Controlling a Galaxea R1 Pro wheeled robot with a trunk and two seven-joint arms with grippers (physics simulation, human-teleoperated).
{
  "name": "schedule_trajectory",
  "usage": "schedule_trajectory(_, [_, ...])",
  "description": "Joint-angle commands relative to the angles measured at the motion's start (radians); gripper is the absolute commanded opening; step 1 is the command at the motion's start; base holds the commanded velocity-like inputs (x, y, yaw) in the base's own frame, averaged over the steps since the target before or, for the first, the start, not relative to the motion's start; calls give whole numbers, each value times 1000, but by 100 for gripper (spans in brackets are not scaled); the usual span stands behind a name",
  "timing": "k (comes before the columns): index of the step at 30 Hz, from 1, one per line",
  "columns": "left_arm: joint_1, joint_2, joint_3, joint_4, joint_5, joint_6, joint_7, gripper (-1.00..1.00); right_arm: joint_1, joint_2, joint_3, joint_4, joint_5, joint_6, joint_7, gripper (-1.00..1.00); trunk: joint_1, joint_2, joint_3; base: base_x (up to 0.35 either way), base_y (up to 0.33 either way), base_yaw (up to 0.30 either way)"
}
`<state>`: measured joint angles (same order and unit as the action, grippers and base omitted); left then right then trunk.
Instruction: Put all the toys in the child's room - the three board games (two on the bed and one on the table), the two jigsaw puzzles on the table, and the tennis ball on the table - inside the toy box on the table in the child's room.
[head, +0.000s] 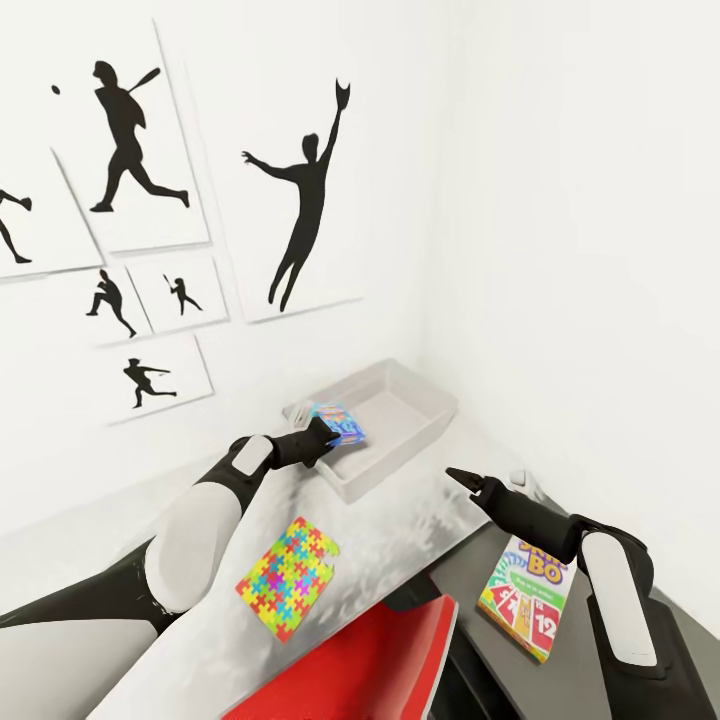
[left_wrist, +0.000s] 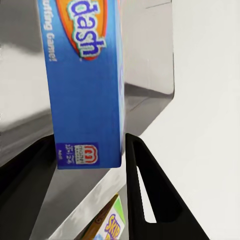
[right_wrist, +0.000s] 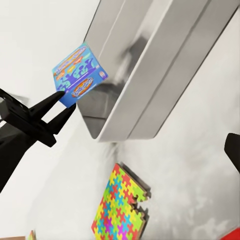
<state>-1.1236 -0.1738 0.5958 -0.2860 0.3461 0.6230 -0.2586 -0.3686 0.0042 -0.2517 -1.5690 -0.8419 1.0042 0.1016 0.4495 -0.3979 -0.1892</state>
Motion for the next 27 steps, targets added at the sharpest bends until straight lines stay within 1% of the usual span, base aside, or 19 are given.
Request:
schedule_trajectory(1, [-1, -1, 7, -2, 1, 8, -1, -100, -1, 0, -1, 0, 10, 5, 10, 100, 1, -2, -4, 0, 0, 0])
schedule_trajectory(19, [-6, -1, 7, -9, 4, 8, -4, -100, -1, 1, 1, 0, 9, 5, 12, 100, 1, -2, -33, 0, 0, 0])
schedule_trajectory(27, [-20, -1, 7, -10, 6, 9, -16, -100, -1, 2, 3, 0, 9, 5, 16, 100, 1, -2, -46, 0, 0, 0])
